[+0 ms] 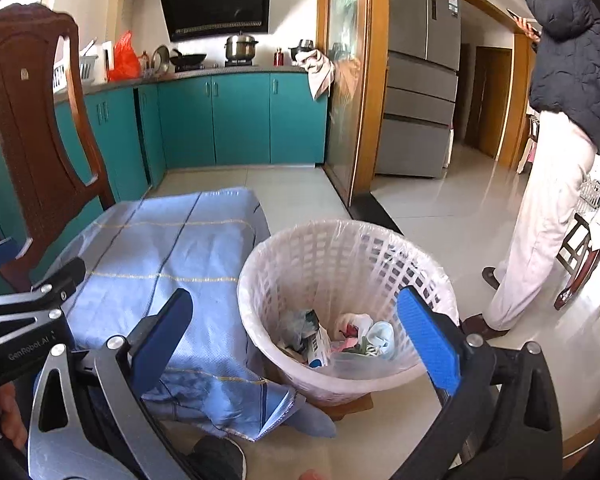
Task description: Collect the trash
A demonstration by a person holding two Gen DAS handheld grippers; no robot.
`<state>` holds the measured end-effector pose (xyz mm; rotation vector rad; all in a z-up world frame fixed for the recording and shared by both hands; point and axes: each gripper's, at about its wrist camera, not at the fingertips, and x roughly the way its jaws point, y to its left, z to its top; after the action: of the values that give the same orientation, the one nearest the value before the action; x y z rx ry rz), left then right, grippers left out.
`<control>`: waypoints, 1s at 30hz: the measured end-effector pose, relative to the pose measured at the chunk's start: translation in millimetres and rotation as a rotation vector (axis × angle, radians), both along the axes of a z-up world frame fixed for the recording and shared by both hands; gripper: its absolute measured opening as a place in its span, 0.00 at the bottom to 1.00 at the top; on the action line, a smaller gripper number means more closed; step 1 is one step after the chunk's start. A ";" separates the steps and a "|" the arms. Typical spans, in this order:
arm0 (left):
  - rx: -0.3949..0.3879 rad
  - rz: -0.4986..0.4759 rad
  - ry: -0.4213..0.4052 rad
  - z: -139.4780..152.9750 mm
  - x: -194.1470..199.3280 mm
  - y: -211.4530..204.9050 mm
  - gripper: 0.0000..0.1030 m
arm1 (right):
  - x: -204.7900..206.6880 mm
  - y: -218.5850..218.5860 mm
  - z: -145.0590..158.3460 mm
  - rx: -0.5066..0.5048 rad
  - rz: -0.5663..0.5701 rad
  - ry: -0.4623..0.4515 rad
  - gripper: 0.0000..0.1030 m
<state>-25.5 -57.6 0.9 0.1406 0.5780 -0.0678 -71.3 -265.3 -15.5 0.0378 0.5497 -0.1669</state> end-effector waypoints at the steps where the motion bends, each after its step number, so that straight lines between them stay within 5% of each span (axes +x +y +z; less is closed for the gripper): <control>1: 0.002 0.001 -0.003 0.9 -1.5 1.0 0.97 | -1.3 -0.7 0.6 0.001 -0.002 -0.002 0.97; 30: -0.003 0.020 -0.036 13.0 -20.0 22.3 0.97 | -11.8 19.6 9.4 -0.056 -0.003 -0.039 0.97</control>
<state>-45.5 -35.3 13.9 0.1328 0.5433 -0.0465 -83.1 -245.7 -6.2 -0.0124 0.5055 -0.1834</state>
